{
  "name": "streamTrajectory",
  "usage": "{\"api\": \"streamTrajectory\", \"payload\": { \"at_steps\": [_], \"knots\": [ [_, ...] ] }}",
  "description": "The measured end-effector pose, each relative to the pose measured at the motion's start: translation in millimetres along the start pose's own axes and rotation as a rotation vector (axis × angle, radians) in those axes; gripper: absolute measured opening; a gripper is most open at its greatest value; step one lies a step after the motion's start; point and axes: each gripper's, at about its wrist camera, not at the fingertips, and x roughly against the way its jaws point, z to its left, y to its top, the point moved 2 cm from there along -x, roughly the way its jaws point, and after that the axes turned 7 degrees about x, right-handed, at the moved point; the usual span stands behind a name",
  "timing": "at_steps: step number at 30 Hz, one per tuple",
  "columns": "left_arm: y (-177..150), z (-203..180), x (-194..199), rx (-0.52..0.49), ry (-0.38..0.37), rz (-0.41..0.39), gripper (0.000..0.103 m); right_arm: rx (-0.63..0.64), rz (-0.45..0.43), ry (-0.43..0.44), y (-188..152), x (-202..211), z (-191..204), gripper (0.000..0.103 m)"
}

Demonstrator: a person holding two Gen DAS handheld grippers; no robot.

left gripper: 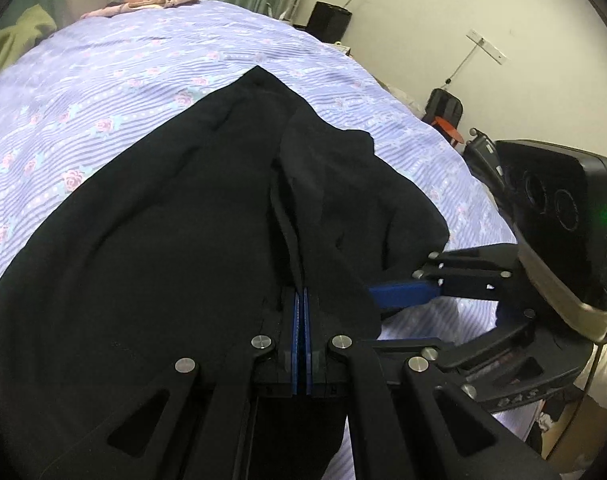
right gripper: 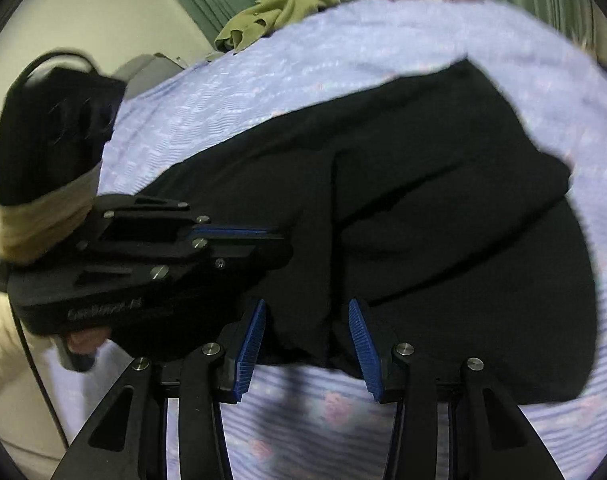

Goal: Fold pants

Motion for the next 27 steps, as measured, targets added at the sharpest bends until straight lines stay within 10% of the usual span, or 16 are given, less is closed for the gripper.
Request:
{"api": "streamTrajectory", "payload": {
  "at_steps": [2, 9, 15, 18, 22, 27],
  "knots": [
    [-2.6, -6.5, 3.5, -0.018, -0.011, 0.003, 0.004, 0.004, -0.002, 0.005, -3.5, 2.5, 4.5, 0.011],
    [-33.7, -54.4, 8.2, -0.124, -0.073, 0.048, 0.036, -0.108, -0.052, -0.078, -54.7, 51.3, 16.5, 0.007],
    [-73.2, -61.8, -21.2, -0.135, -0.001, 0.169, 0.037, -0.278, 0.039, -0.143, -117.0, 51.0, 7.0, 0.004],
    [-69.4, -70.9, -6.0, -0.162, 0.014, 0.160, 0.040, -0.403, -0.017, -0.177, -132.4, 69.7, -9.3, 0.008],
    [-39.7, -85.4, 24.2, -0.177, 0.034, 0.004, 0.059, -0.546, -0.222, -0.293, -122.9, 104.3, -45.2, 0.048],
    [5.3, -97.5, 9.9, -0.174, 0.077, -0.104, 0.060, -0.689, -0.364, -0.242, -97.8, 100.0, -89.6, 0.048]
  ]
}}
